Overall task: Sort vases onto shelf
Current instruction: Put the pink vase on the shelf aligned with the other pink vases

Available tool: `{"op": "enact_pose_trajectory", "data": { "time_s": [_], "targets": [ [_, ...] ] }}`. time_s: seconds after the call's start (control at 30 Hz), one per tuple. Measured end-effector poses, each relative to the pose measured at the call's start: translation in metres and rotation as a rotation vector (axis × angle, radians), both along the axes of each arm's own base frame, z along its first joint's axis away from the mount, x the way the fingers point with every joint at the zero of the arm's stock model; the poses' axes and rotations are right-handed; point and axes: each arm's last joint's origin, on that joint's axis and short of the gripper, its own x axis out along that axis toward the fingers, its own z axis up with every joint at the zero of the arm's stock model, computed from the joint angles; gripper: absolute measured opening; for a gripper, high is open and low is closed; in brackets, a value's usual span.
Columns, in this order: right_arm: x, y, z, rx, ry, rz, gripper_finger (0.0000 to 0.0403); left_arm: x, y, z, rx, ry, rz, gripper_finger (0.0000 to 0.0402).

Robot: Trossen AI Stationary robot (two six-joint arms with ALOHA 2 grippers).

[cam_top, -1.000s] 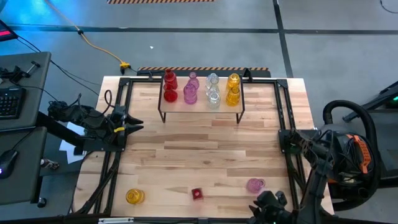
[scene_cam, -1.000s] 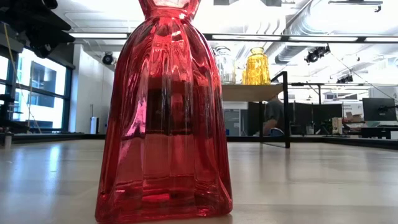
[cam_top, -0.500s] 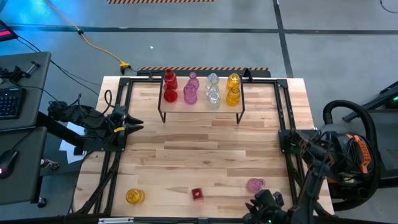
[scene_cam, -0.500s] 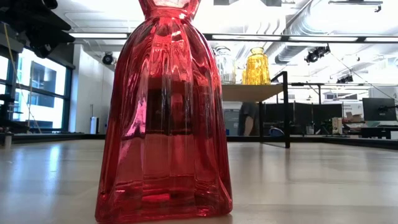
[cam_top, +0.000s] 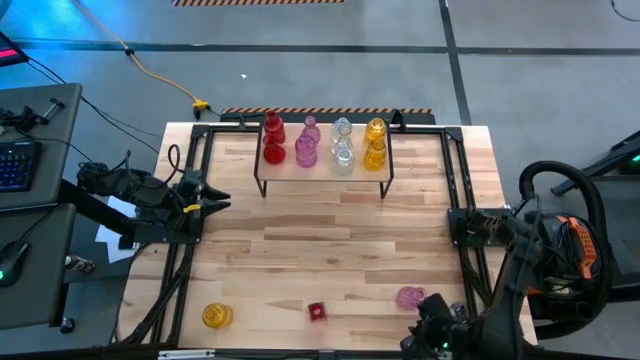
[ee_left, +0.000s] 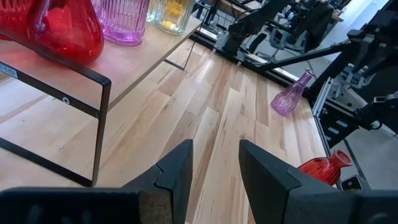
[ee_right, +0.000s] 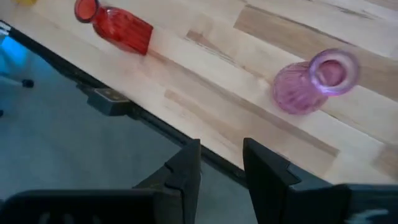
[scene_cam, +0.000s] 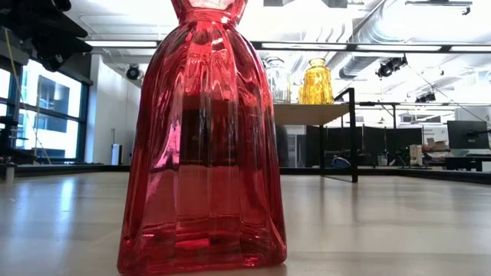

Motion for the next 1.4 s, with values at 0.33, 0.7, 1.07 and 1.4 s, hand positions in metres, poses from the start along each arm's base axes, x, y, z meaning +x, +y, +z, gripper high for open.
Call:
{"op": "enact_pose_trajectory", "data": {
  "time_s": [0.33,0.7,1.07,1.4],
  "targets": [
    [-0.022,-0.041,-0.009,-0.039,0.045,-0.042,0.0103,0.0,0.0,0.0,0.0,0.0,0.0,0.012],
    [-0.015,-0.083,0.0,0.069,0.134,0.03,0.0103,0.0,0.0,0.0,0.0,0.0,0.0,0.012],
    [0.0,-0.091,-0.005,0.111,0.222,0.114,0.0104,0.0,0.0,0.0,0.0,0.0,0.0,0.012],
    [0.003,-0.087,-0.033,0.118,0.222,0.109,0.0104,0.0,0.0,0.0,0.0,0.0,0.0,0.012]
  ]
}}
